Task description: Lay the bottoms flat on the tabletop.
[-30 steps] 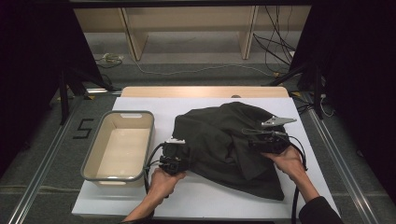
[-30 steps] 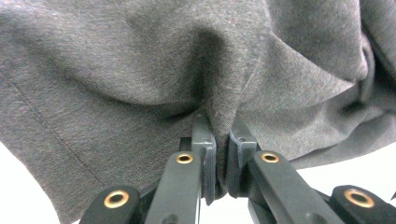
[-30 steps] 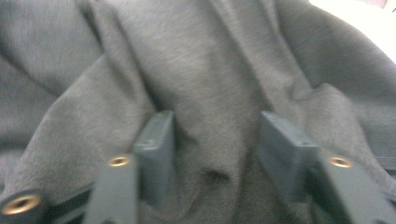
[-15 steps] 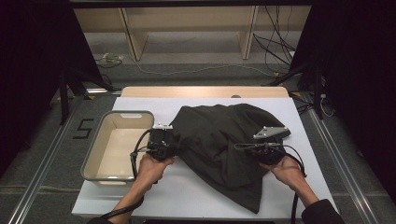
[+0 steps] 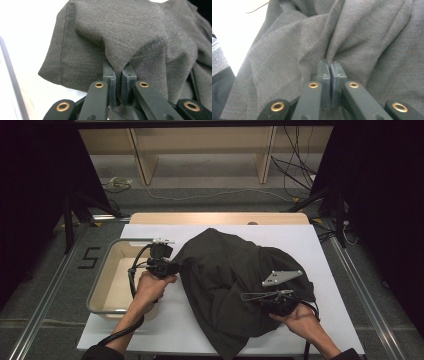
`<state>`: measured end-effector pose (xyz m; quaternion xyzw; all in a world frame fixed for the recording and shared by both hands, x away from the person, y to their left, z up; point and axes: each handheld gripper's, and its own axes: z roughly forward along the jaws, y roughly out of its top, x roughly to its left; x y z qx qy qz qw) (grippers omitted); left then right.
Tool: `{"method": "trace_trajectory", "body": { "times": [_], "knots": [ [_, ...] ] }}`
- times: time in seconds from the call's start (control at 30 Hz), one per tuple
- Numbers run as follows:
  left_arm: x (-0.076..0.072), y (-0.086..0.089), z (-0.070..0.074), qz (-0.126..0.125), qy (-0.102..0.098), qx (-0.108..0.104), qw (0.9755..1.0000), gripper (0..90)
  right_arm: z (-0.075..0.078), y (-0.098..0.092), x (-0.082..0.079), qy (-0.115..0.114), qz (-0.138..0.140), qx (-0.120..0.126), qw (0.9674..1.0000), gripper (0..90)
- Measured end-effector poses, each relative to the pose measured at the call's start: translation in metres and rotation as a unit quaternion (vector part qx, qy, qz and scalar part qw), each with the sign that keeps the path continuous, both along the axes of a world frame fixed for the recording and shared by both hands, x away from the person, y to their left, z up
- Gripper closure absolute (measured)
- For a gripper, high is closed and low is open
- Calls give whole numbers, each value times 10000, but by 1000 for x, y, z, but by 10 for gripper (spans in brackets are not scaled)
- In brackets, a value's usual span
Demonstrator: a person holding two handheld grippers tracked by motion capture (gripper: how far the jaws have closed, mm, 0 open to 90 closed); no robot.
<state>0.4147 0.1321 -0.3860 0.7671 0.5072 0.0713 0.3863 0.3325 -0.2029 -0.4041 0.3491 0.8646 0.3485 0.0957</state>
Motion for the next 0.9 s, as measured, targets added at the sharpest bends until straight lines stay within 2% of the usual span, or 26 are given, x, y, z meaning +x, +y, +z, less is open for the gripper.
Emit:
{"method": "trace_trajectory", "body": {
  "times": [0.03,0.07,0.13,0.2,0.27,0.37,0.47,0.57,0.63,0.77,0.9],
  "knots": [
    [0,-1,-2,32,22,11,10000,839,0,-1,0,-13,-26,4,10000,865],
    [-1,-2,-3,41,35,7,10000,830,0,-3,2,5,-57,48,10000,807],
    [-2,-3,-4,63,28,-22,10000,800,2,-8,5,39,-104,157,9998,643],
    [-3,-4,-4,58,-3,-11,10000,773,7,-14,7,-98,-161,271,9995,535],
    [-3,-5,-4,44,-26,23,10000,755,13,-21,9,-245,-265,460,9983,473],
    [-4,-6,-4,35,-40,59,10000,735,22,-33,17,-530,-569,571,9953,431],
    [-4,-6,-4,32,-29,57,10000,733,23,-48,31,-788,-1003,566,9902,409],
    [-4,-6,-4,23,-8,38,10000,733,18,-65,50,-769,-1411,615,9851,381],
    [-3,-6,-4,29,-3,20,10000,735,13,-74,60,-756,-1584,612,9826,363],
    [-4,-6,-3,59,-38,19,10000,767,5,-84,78,-743,-1700,576,9810,339],
    [-5,-6,-4,68,-69,-3,10000,821,-6,-84,98,-521,-1801,459,9812,339]
  ]
}}
